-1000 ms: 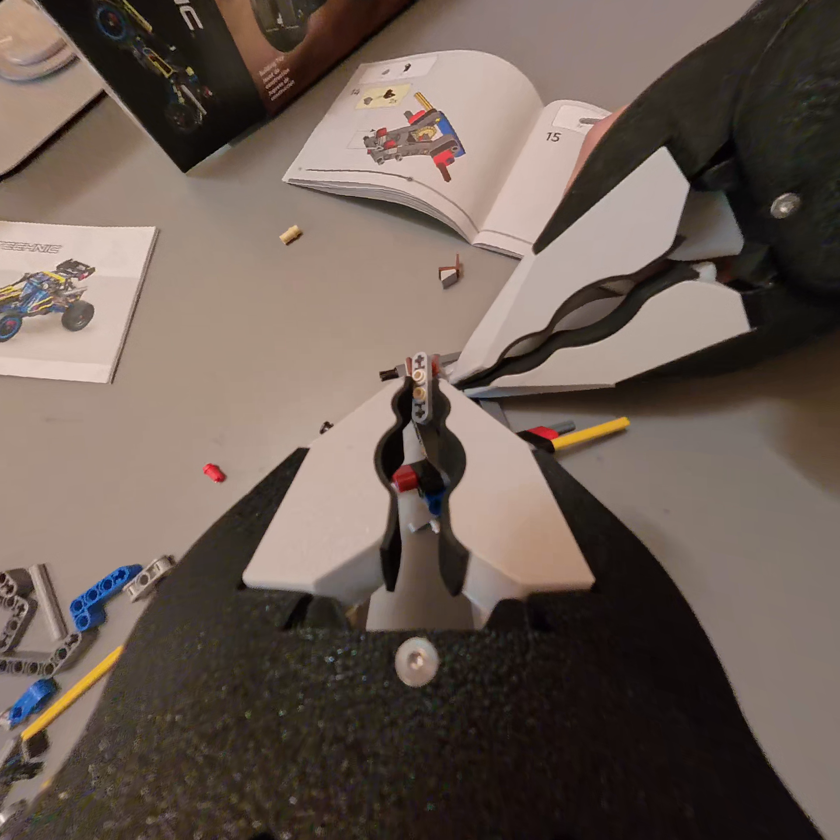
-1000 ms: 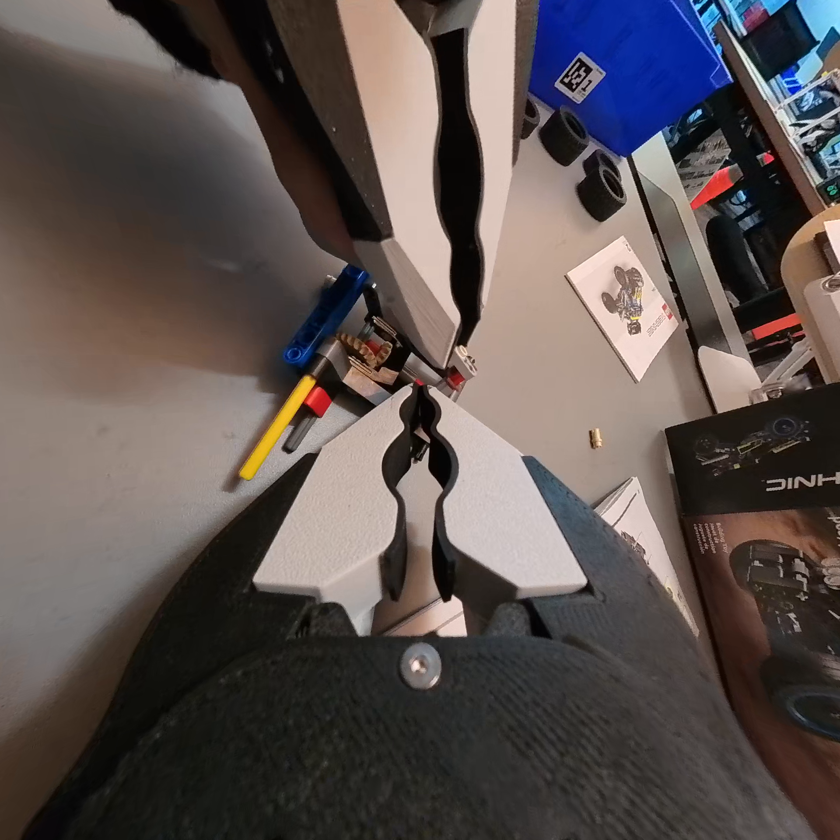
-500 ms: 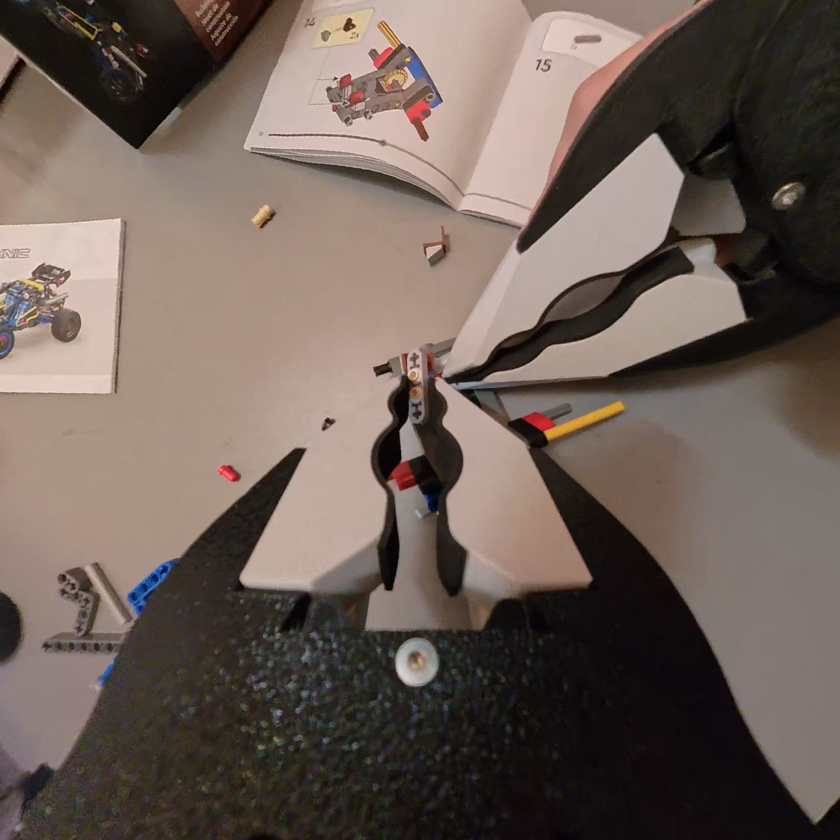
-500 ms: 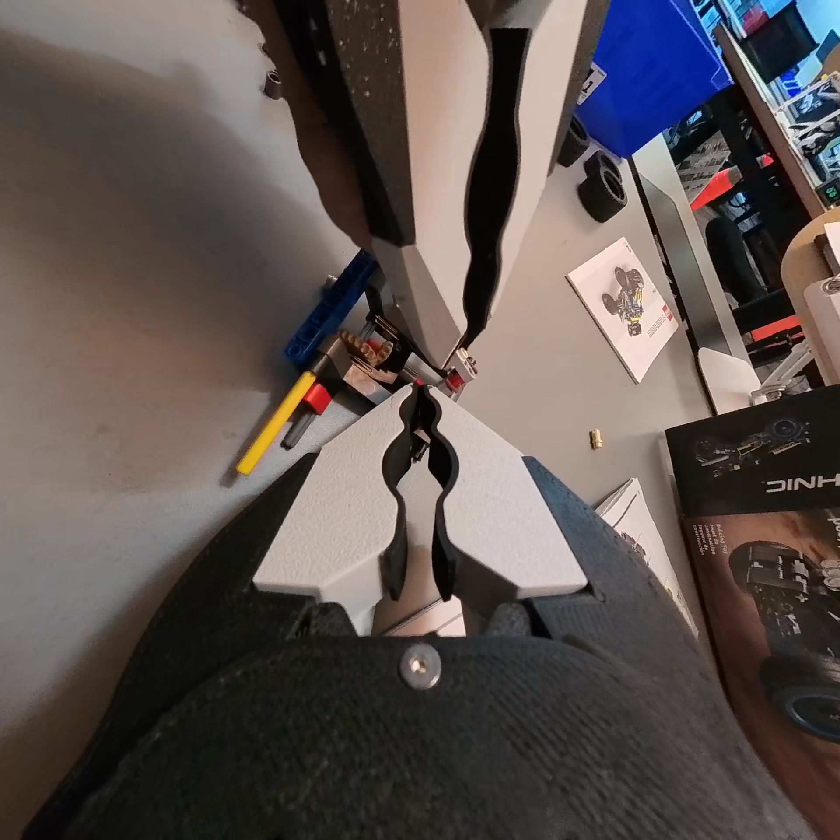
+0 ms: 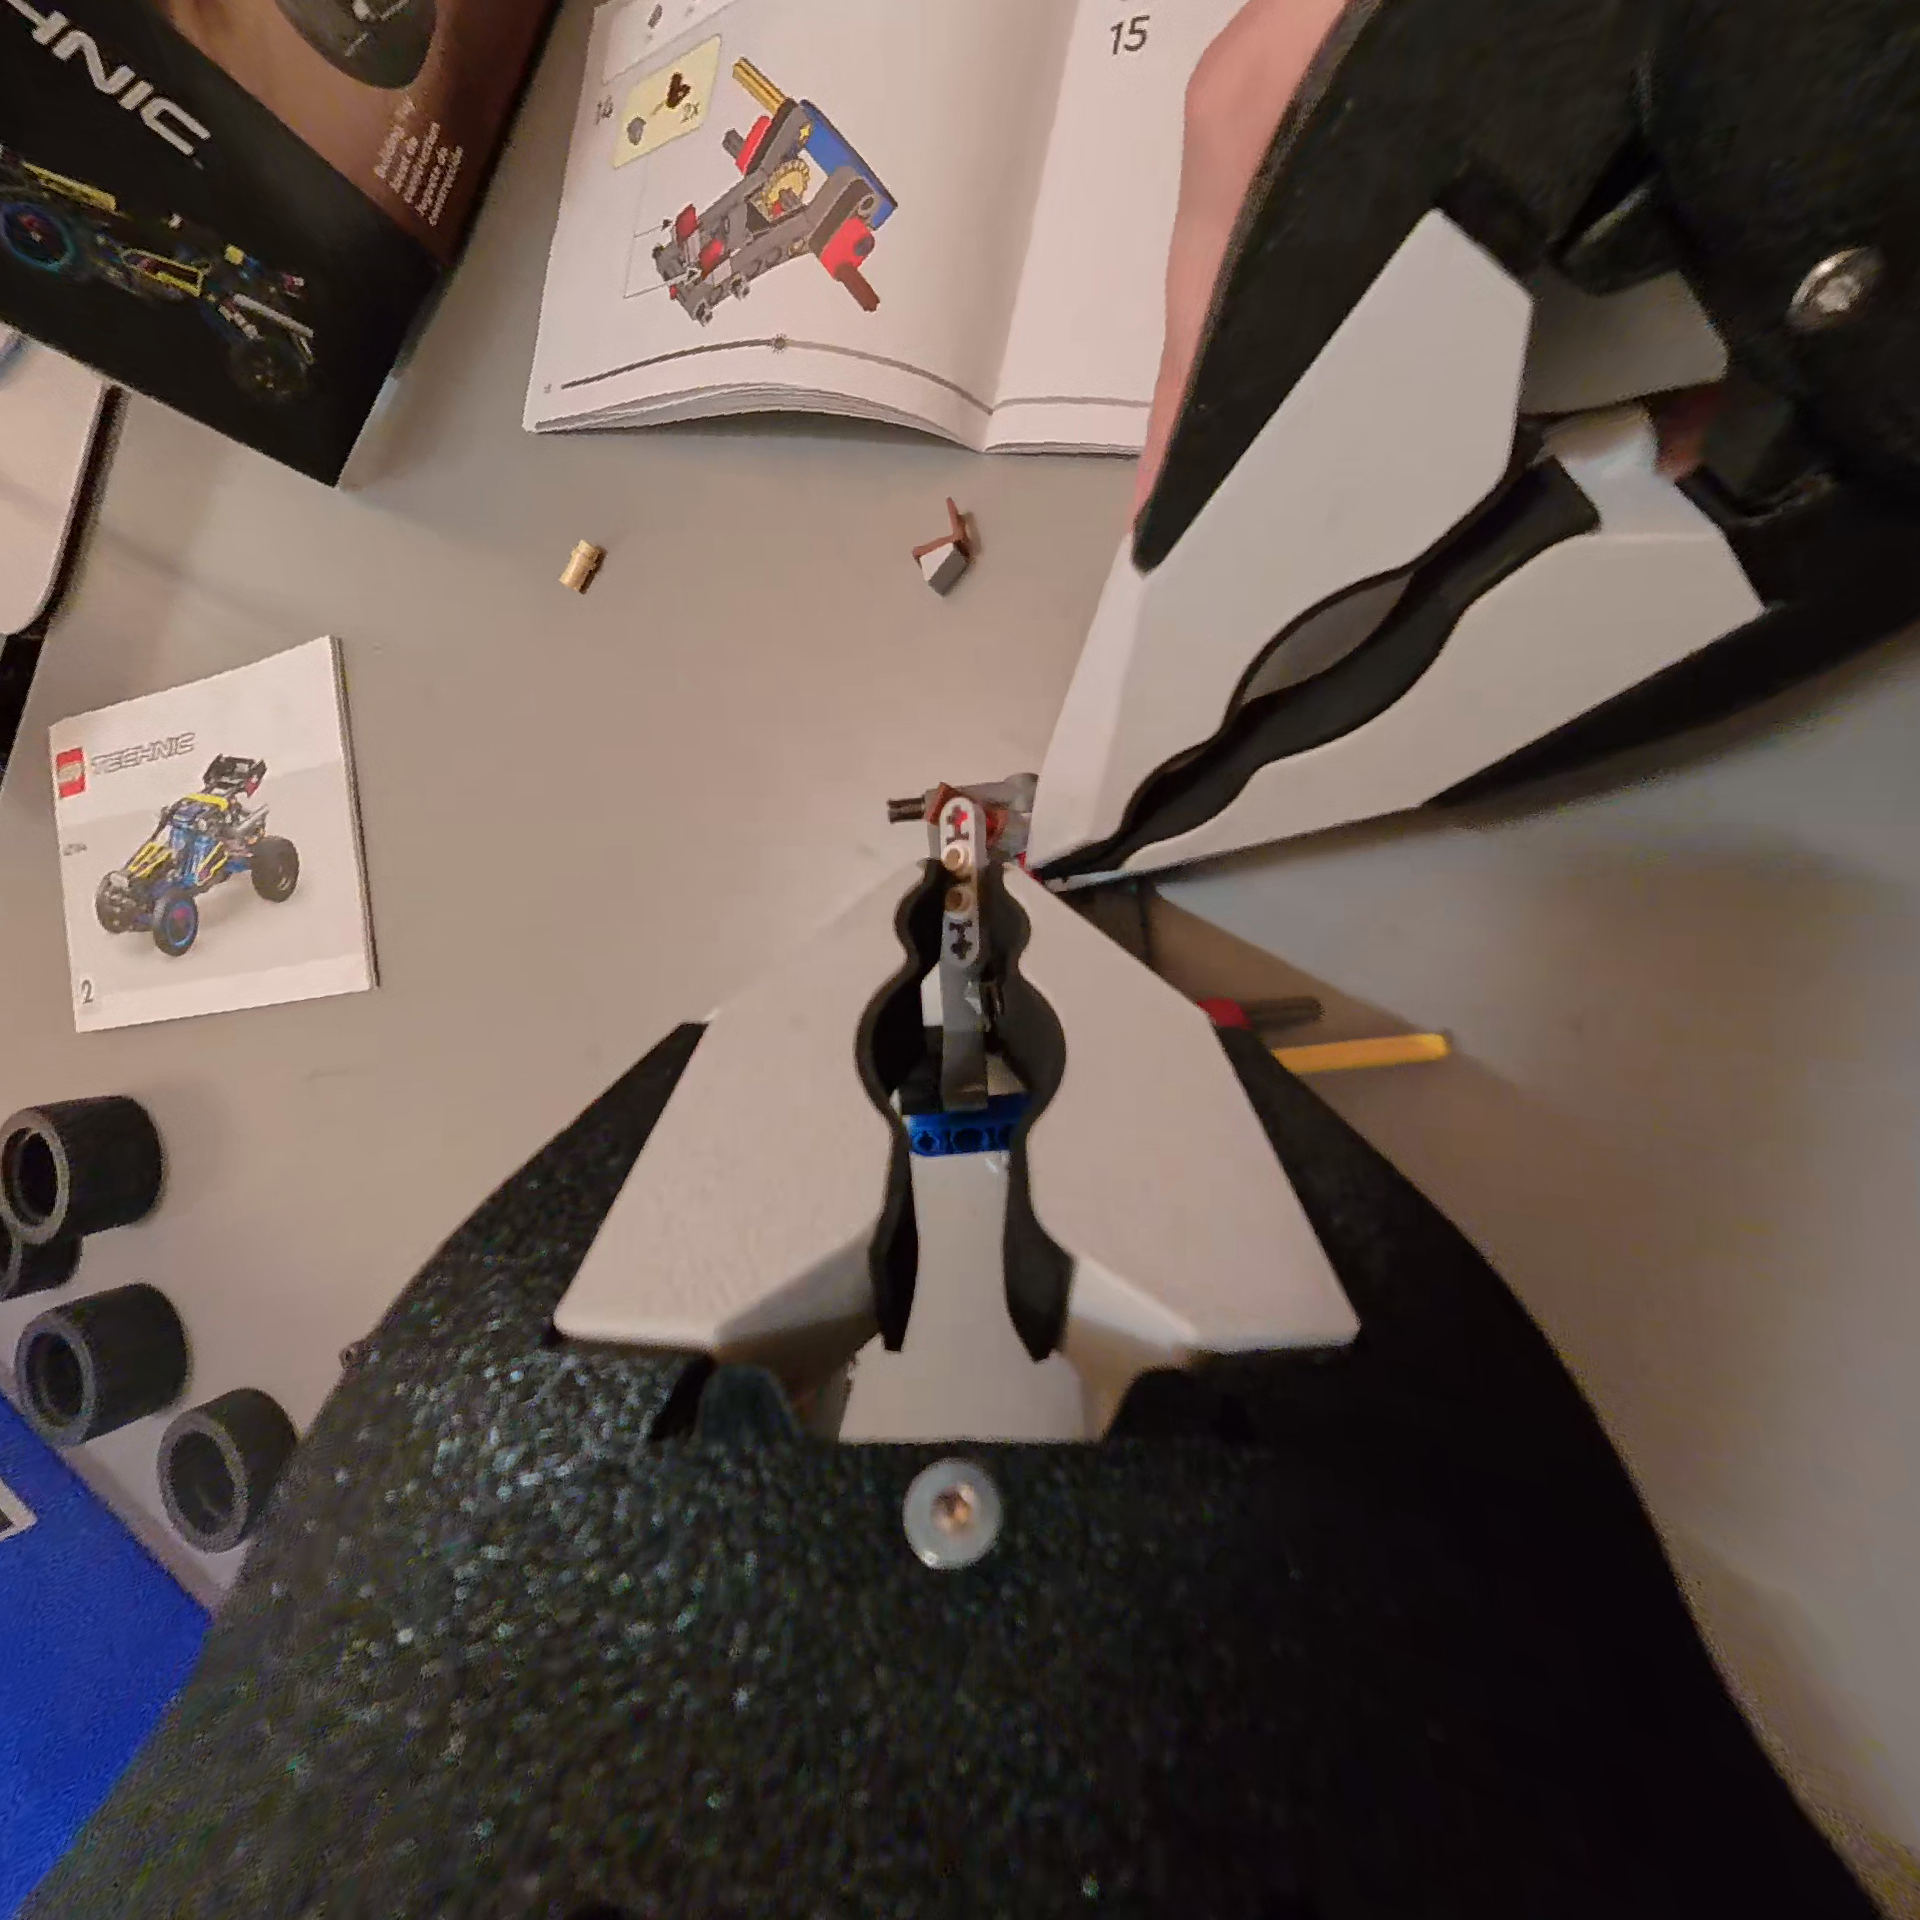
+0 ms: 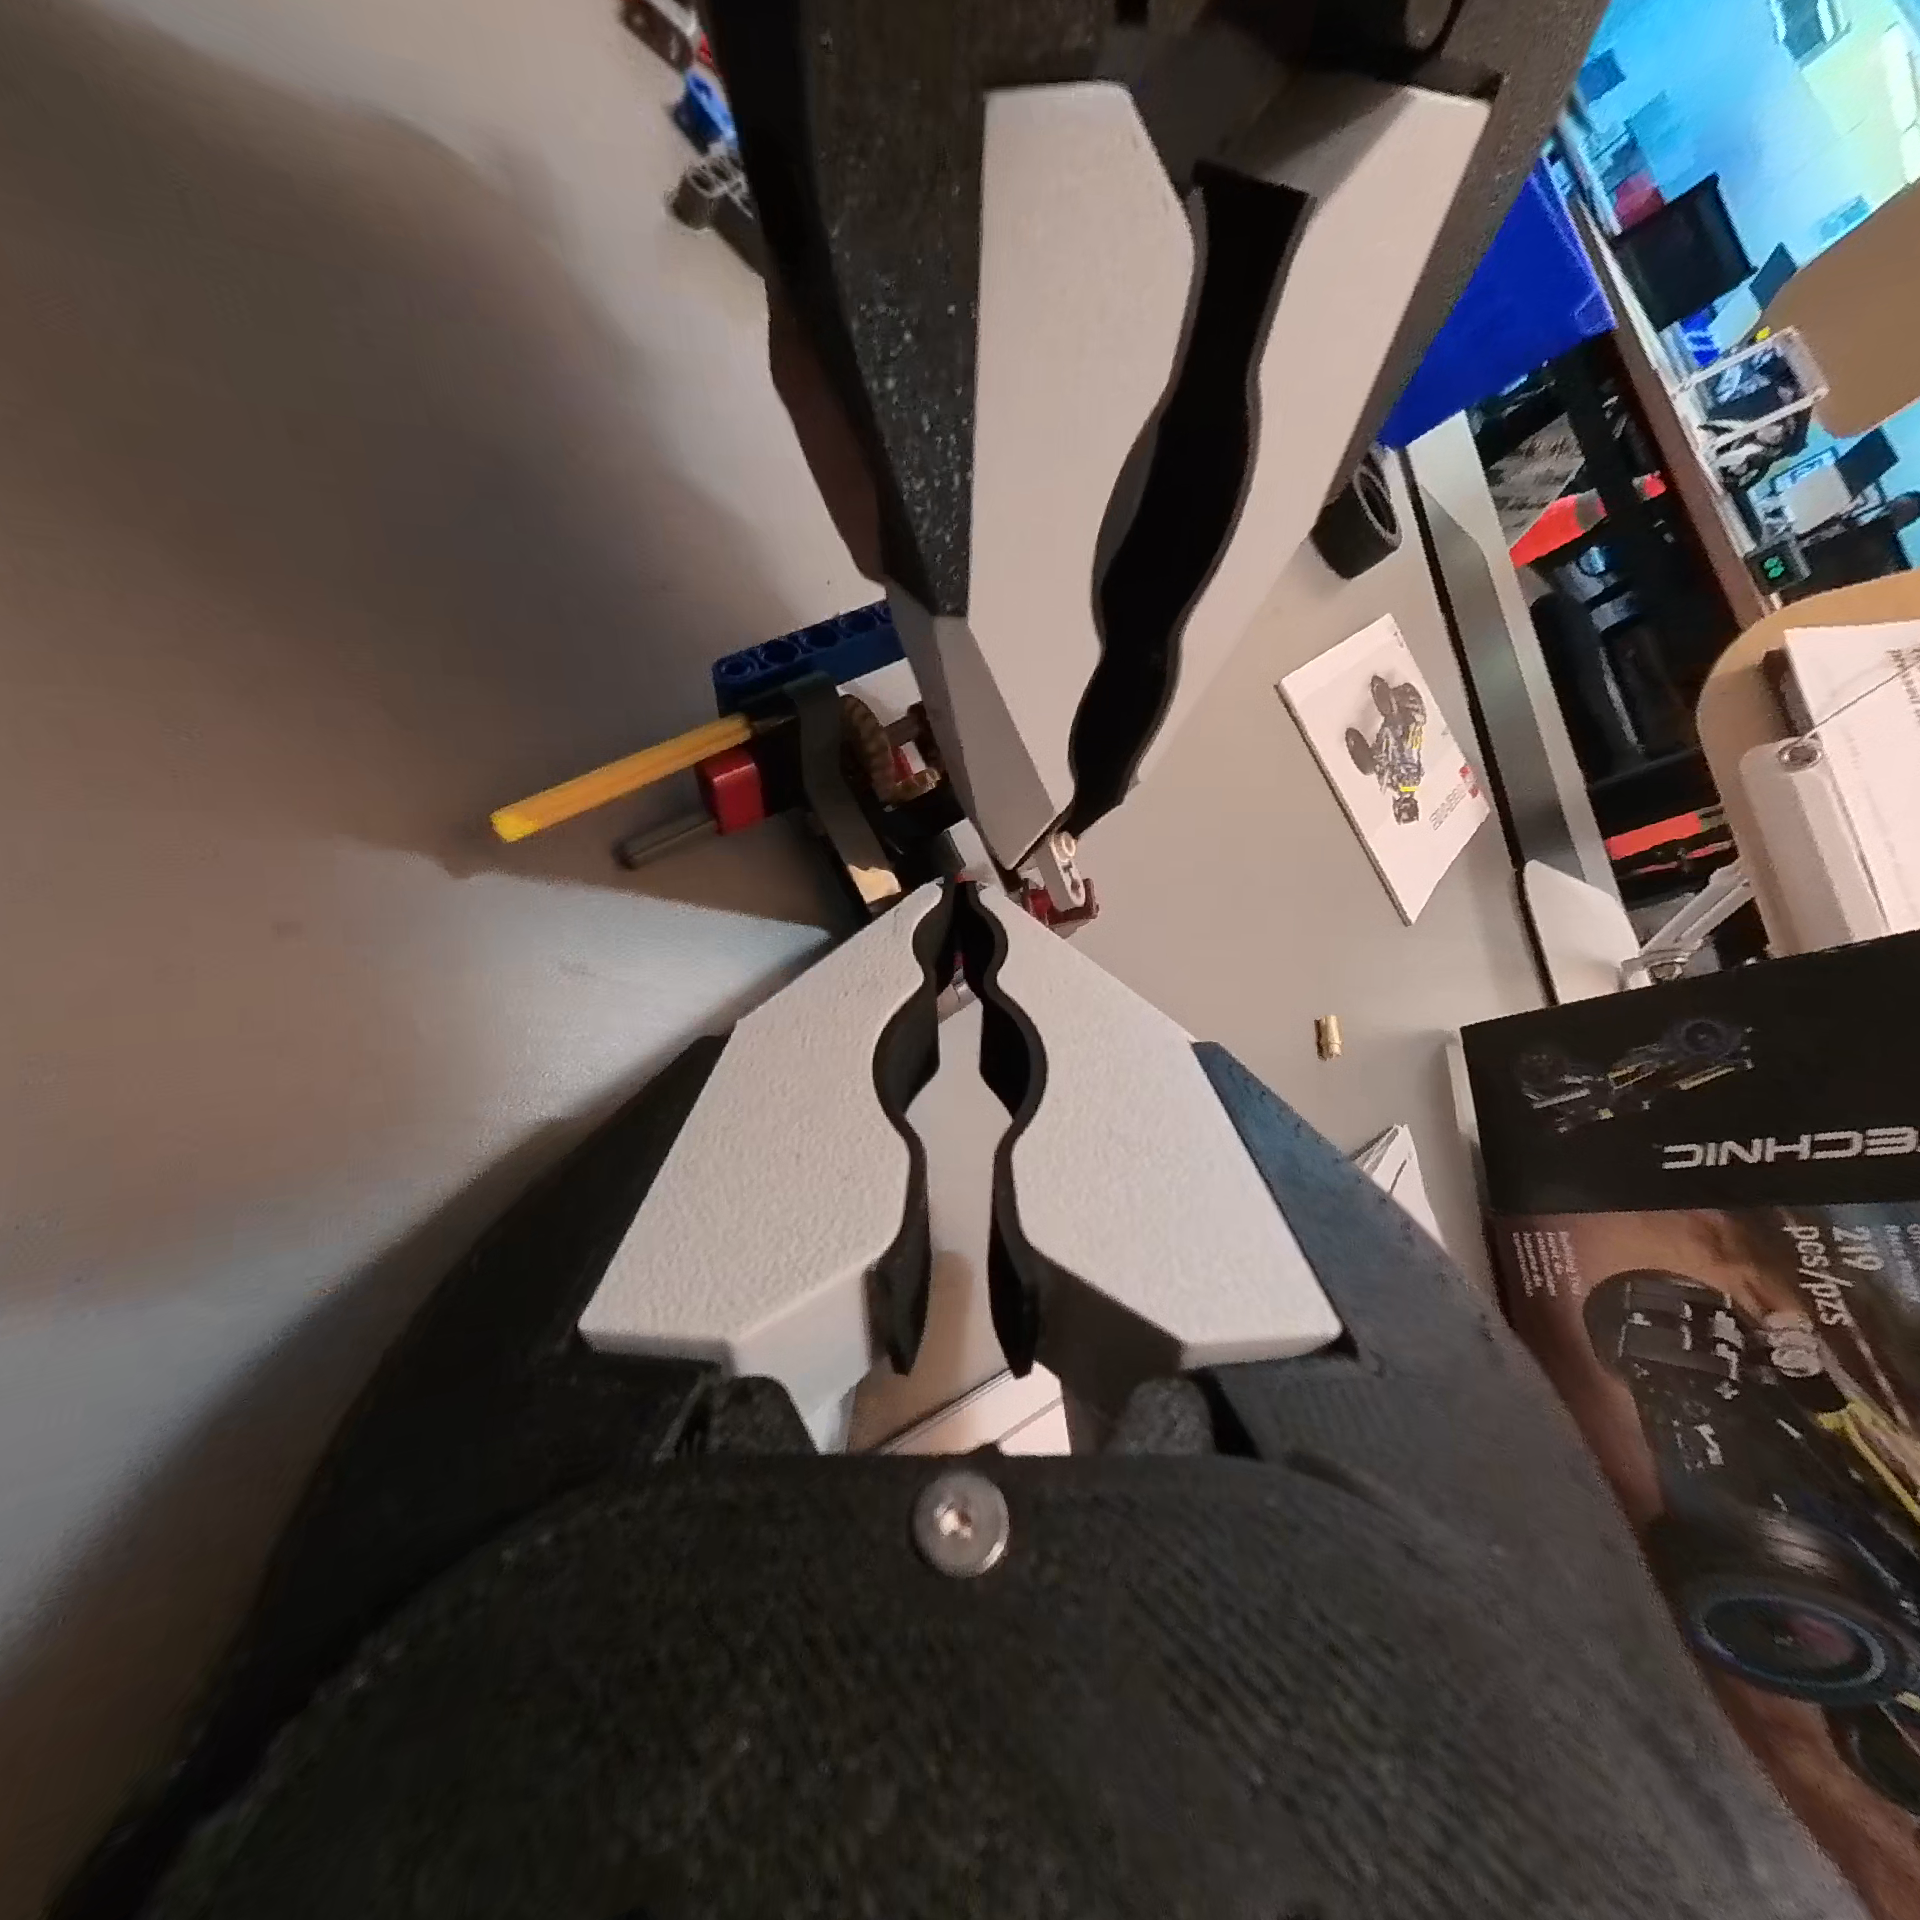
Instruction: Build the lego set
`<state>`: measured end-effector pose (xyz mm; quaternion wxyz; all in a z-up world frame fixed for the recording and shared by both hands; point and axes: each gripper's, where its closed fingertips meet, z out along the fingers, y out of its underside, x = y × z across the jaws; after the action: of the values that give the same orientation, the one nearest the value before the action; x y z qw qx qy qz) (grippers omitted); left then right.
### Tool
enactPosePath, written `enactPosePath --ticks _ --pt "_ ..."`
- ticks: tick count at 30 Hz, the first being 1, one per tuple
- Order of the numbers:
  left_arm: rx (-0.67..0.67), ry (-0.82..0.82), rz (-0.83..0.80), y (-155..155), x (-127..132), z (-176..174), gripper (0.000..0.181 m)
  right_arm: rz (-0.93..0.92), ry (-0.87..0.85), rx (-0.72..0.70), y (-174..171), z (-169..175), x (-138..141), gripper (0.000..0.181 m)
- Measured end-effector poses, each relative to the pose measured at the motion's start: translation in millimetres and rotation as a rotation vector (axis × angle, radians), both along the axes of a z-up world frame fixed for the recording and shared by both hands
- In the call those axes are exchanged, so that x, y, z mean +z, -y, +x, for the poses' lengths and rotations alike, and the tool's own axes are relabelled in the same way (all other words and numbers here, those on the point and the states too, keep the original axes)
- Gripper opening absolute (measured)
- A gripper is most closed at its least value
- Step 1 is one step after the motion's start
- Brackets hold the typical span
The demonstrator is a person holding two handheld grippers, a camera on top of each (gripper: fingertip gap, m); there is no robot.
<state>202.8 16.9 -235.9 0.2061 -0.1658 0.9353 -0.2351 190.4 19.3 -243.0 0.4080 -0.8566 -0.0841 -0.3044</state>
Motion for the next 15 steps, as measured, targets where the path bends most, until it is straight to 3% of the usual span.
enactPosePath --ticks 6,12,15 --pt "-0.124 0.026 0.018 1.2 0.3 -2.8 0.006 0.001 -0.024 0.016 -0.8 -2.1 -0.6 0.000" --pt "-0.217 -0.202 -0.046 3.6 -1.6 -6.4 0.005 -0.001 -0.021 0.024 -1.4 -3.3 -1.0 0.000" --pt "-0.323 -0.264 0.010 4.2 -1.3 -7.2 0.006 -0.002 0.001 0.027 -2.2 -4.1 -1.0 0.000"
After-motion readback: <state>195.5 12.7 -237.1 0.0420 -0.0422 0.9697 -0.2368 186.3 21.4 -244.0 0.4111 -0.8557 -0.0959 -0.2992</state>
